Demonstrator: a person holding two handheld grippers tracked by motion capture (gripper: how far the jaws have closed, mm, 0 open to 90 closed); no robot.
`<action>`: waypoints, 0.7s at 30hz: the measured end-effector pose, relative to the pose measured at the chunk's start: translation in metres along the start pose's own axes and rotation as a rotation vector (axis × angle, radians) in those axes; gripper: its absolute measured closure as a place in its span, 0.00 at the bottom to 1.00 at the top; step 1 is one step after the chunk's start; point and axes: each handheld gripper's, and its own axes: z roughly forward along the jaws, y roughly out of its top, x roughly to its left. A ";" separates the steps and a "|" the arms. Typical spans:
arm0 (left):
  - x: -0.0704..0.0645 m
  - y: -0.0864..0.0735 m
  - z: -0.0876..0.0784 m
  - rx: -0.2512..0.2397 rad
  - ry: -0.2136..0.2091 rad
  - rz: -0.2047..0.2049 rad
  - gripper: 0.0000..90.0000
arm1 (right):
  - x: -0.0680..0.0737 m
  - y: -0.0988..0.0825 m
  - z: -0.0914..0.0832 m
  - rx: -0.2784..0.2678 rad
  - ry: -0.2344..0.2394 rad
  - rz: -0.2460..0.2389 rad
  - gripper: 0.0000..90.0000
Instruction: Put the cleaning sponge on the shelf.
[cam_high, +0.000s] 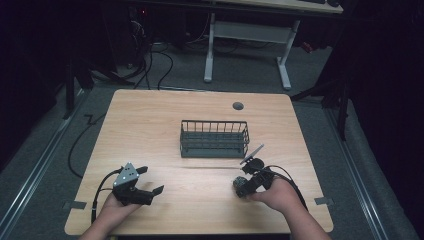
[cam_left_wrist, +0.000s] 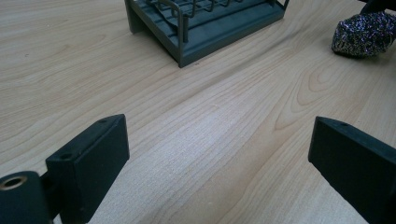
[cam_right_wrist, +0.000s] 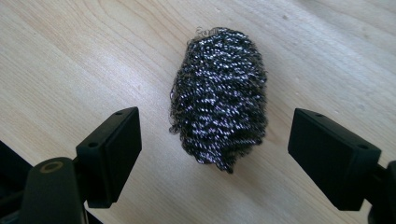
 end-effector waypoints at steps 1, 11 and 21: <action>0.000 0.000 0.000 0.000 0.000 0.000 0.07 | 0.000 0.000 0.002 0.009 -0.012 -0.006 0.21; 0.000 0.000 0.001 0.003 -0.002 0.001 0.07 | -0.002 0.001 0.012 -0.014 -0.006 0.019 0.34; 0.000 0.000 0.001 0.003 -0.002 0.000 0.07 | 0.000 0.003 0.016 0.007 -0.007 0.005 0.47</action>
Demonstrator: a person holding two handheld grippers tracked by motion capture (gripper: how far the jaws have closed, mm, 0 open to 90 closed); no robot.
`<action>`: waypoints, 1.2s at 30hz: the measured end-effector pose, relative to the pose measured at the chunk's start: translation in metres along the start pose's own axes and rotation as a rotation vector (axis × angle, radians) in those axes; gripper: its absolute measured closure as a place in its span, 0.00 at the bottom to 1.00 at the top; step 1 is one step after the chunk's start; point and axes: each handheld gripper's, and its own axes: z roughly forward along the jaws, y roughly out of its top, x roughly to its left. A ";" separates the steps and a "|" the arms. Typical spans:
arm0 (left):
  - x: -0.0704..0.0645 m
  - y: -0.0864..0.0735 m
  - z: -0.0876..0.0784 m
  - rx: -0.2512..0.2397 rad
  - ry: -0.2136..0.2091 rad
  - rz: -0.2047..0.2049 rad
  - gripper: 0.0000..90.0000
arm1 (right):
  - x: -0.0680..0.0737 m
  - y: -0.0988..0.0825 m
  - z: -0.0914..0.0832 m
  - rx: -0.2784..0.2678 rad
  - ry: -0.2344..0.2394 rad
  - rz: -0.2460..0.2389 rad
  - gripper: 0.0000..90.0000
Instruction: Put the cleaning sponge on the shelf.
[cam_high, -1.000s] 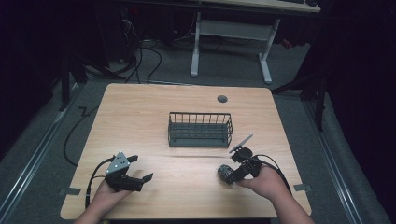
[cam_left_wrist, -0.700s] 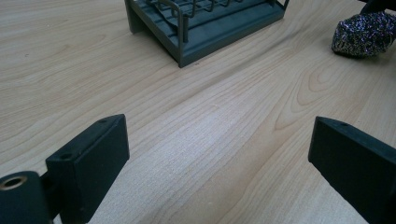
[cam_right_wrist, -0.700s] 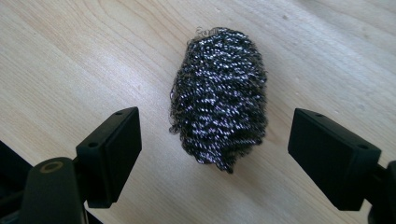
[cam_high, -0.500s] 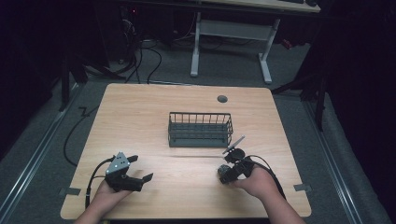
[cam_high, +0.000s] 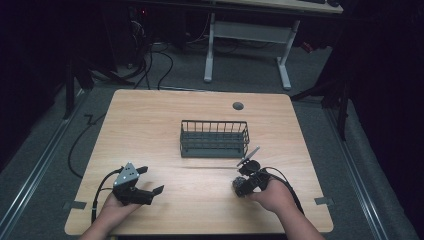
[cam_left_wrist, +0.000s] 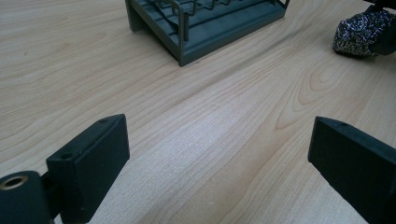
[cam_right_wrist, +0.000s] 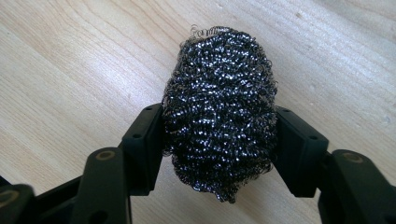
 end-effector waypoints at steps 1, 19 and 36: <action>0.000 0.000 0.000 0.001 -0.001 0.000 0.07 | 0.000 0.000 -0.001 -0.002 0.000 -0.005 0.47; 0.001 0.000 0.000 0.002 0.000 -0.002 0.07 | -0.008 0.022 -0.055 -0.038 -0.038 -0.023 0.48; 0.000 0.000 0.002 -0.002 -0.005 -0.008 0.07 | -0.016 0.044 -0.083 -0.055 -0.022 -0.005 0.47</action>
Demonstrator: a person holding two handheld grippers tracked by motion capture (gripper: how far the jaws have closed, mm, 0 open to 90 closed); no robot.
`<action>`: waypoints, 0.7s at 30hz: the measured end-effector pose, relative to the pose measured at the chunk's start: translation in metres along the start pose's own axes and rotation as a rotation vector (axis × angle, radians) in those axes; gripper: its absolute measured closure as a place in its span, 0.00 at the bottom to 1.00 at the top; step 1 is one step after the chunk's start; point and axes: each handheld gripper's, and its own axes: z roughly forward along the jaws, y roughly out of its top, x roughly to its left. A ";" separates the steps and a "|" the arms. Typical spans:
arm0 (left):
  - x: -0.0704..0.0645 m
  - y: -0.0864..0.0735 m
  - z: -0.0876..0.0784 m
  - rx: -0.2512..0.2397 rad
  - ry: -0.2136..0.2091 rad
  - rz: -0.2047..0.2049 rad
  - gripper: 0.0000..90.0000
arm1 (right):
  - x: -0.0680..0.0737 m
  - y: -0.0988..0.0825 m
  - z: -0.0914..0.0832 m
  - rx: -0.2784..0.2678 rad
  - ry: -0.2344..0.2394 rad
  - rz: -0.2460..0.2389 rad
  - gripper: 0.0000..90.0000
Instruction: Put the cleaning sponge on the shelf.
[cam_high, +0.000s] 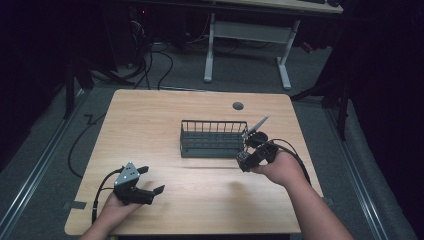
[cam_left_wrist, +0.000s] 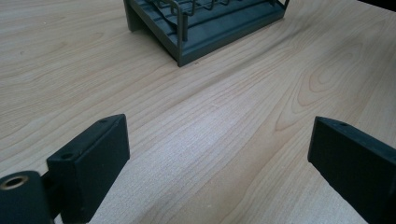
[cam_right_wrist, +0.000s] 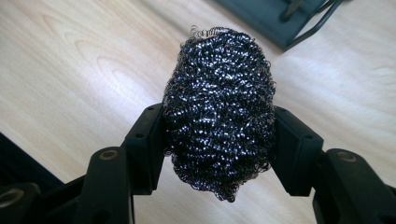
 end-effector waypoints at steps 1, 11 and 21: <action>0.000 0.000 0.000 -0.001 0.000 -0.001 0.07 | -0.001 0.004 -0.002 -0.002 0.001 0.004 0.48; 0.000 0.000 -0.002 -0.005 -0.006 -0.006 0.07 | -0.009 0.035 -0.012 -0.020 -0.009 0.030 0.47; 0.001 0.000 -0.003 -0.007 -0.005 -0.010 0.07 | -0.018 0.058 -0.013 -0.016 -0.021 0.065 0.47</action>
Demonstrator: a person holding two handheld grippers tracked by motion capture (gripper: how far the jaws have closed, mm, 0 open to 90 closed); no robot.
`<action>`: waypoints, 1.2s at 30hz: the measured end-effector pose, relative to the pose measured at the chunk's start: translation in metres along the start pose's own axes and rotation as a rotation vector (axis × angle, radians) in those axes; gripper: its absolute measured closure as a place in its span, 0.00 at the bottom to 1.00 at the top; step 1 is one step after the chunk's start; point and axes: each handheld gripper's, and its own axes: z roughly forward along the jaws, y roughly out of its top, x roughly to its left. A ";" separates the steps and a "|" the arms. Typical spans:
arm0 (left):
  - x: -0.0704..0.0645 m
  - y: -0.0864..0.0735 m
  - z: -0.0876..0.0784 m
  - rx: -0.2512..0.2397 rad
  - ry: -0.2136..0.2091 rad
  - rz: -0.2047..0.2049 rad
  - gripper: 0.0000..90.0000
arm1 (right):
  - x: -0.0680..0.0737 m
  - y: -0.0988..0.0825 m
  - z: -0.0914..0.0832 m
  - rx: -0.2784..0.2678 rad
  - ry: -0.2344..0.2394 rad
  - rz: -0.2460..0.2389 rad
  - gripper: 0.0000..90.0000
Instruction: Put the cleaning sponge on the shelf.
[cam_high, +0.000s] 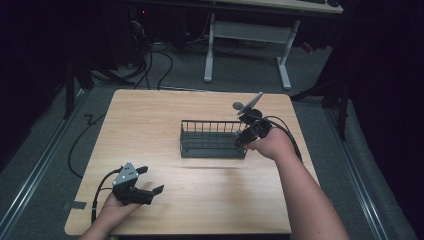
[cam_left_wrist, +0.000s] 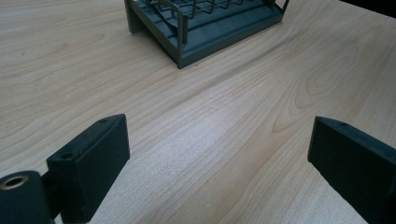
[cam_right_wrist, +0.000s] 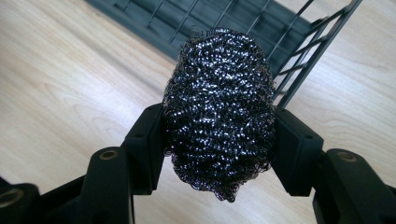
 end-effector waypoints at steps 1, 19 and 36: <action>0.000 0.000 0.000 -0.002 0.001 0.000 0.07 | -0.002 0.002 0.001 -0.001 -0.001 -0.007 0.47; 0.000 0.000 0.001 -0.008 -0.007 -0.001 0.07 | -0.013 0.034 0.007 0.001 -0.019 0.020 0.47; 0.001 0.000 0.001 -0.007 -0.009 -0.002 0.07 | -0.011 0.052 0.048 0.053 -0.055 0.038 0.46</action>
